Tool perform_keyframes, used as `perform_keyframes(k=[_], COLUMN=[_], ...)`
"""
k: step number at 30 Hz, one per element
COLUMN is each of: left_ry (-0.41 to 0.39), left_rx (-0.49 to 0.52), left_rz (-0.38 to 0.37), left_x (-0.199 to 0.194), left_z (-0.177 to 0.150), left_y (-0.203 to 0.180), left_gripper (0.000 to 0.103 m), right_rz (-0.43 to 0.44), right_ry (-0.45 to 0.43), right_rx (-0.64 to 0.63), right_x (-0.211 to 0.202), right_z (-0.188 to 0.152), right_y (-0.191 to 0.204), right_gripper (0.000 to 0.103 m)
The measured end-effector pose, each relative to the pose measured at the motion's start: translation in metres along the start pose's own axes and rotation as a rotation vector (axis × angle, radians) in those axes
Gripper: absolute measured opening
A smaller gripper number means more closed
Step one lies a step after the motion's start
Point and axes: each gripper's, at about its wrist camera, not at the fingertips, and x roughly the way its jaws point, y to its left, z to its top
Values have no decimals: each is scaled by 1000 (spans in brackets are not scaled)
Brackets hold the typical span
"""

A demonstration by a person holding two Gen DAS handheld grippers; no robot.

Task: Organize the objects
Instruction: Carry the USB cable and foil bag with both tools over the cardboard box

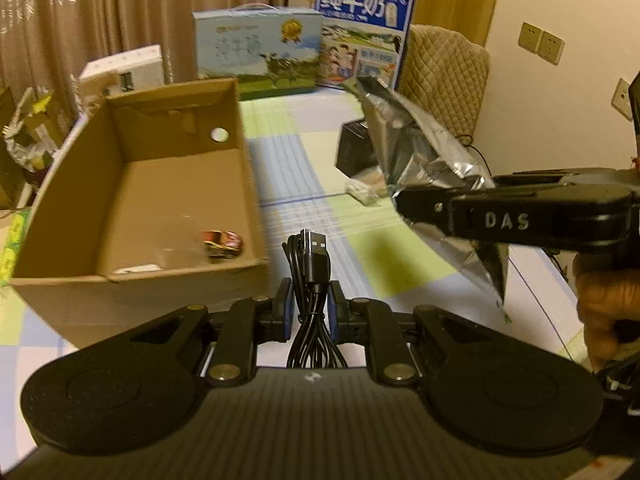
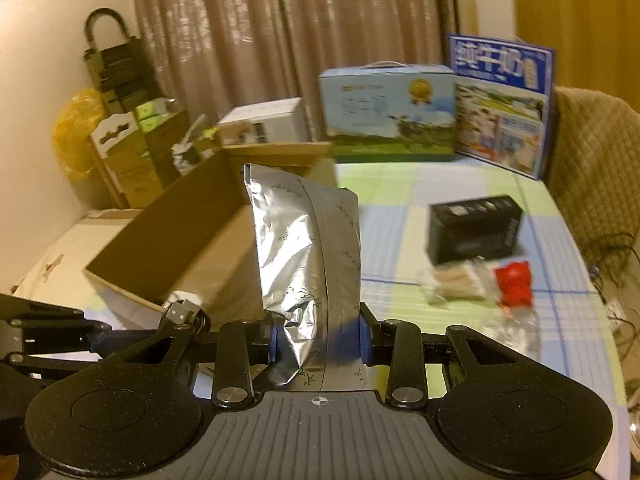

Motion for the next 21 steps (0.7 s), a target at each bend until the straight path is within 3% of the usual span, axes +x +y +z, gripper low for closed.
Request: perform_keyframes(k=[13, 21], left_ry=[-48, -63], left_rx=[-7, -20], left_rz=[88, 127], left_x=[-47, -55], left_z=[5, 10], left_y=[39, 58], left_gripper=[13, 13], right_rz=[76, 89], right_ry=[-45, -59], right_rx=[-54, -64], right_x=[12, 19], right_z=[17, 23], right_y=[50, 62], right_gripper=[32, 32])
